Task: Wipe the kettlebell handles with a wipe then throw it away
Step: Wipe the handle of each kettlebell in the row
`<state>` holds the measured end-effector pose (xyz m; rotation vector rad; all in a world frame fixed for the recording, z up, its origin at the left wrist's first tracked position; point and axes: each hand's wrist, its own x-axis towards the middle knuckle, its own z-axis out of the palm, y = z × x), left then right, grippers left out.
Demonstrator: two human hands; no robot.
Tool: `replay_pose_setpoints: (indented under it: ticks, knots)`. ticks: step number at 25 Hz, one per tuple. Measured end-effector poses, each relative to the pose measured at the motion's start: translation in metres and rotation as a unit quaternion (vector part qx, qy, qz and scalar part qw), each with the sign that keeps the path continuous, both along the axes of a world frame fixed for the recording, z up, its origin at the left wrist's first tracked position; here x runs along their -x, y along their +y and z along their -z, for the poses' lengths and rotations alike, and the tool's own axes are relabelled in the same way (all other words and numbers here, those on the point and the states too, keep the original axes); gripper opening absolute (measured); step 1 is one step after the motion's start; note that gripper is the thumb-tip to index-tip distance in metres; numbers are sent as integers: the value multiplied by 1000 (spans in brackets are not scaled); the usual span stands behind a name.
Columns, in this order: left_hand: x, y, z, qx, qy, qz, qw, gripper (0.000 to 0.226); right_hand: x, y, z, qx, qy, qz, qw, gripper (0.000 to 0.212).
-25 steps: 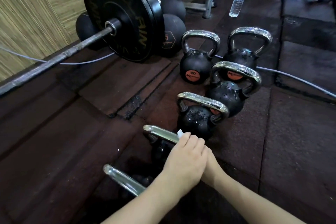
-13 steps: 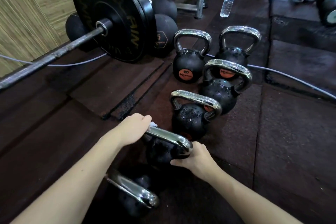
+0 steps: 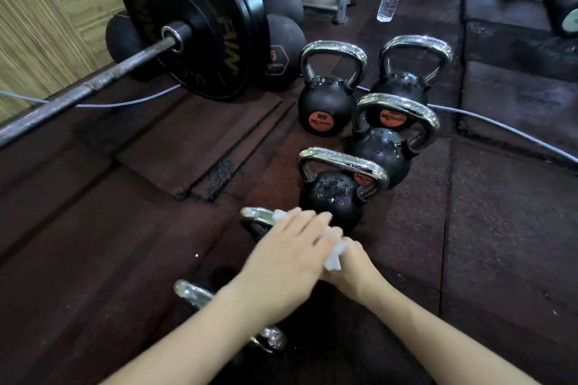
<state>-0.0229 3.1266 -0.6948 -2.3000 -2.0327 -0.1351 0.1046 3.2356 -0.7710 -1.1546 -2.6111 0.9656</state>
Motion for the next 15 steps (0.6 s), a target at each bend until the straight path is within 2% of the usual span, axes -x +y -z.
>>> replay_pose_setpoints:
  ticks: [1, 2, 4, 6, 7, 8, 9, 10, 12, 13, 14, 15]
  knots:
    - [22, -8, 0, -5, -18, -11, 1000, 47, -3, -1, -4, 60, 4, 18, 998, 27]
    - [41, -13, -1, 5, -52, -40, 998, 49, -4, -4, -6, 78, 20, 32, 996, 32]
    - [69, -16, -5, 29, -181, -135, 974, 51, 0, -8, -17, 108, 22, 56, 992, 34]
    - [87, -9, -11, 92, -357, -242, 897, 44, 1, -6, -25, 134, 25, 64, 989, 32]
    - [89, 1, -17, 120, -408, -285, 859, 39, -1, -3, -24, 144, 27, 64, 987, 32]
    - [89, 9, -20, 135, -388, -302, 860, 36, -1, -1, -26, 151, 29, 58, 986, 32]
    - [88, 14, -24, 138, -326, -299, 886, 37, -1, 0, -29, 150, 30, 36, 988, 35]
    - [84, 20, -26, 144, -250, -266, 920, 37, -2, 1, -28, 144, 46, 14, 988, 42]
    - [56, 30, -33, 93, -84, -154, 980, 27, -6, 6, -21, 121, 48, -4, 992, 46]
    - [38, 29, -32, 66, -17, -100, 993, 19, -6, 8, -17, 85, 40, -25, 995, 34]
    - [19, 30, -28, 50, -7, -87, 995, 16, -7, 8, -13, 65, 15, -36, 997, 14]
    - [0, 32, -22, 37, -13, -73, 997, 16, -7, 9, -6, 43, -6, -31, 999, 12]
